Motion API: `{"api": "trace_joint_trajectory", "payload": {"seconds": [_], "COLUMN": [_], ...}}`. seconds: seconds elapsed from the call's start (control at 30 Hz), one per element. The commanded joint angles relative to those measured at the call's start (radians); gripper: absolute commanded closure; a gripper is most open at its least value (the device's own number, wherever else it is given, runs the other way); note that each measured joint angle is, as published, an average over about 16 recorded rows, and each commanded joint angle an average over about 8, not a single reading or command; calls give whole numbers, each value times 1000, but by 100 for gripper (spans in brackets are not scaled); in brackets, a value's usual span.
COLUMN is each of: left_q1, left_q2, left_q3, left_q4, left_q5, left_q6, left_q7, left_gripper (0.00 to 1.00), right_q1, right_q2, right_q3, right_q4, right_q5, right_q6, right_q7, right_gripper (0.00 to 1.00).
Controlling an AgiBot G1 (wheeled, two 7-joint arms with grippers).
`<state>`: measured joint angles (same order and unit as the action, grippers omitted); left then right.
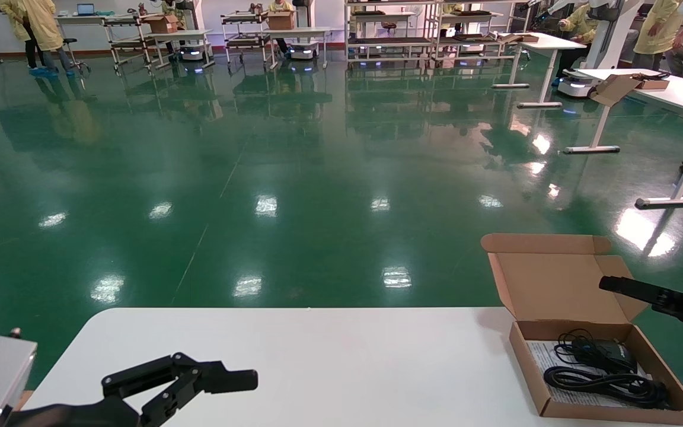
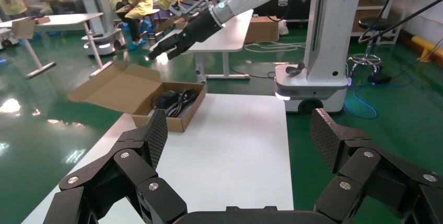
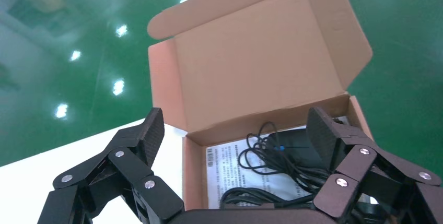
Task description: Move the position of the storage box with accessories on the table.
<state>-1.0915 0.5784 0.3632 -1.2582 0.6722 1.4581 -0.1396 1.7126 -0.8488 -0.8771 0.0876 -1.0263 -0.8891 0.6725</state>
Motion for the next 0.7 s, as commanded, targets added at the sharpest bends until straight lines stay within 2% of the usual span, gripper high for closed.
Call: {"api": "trace_joint_trajectory", "payload": {"seconds": [0.03, 0.7], "left_q1": [0, 0], "left_q2": [0, 0], "left_q3": [0, 0], "left_q4": [0, 0], "left_q5": [0, 0], "left_q6": [0, 0], "left_q7": [0, 0], "left_gripper": [0, 0], "right_q1": [-7, -229], "right_q2": [3, 85], "right_q3": [7, 214], "right_q4": [14, 430], "right_q5": [3, 106], "right_q6": [-7, -217], "right_q7": [-6, -174], "right_gripper": [0, 0]}}
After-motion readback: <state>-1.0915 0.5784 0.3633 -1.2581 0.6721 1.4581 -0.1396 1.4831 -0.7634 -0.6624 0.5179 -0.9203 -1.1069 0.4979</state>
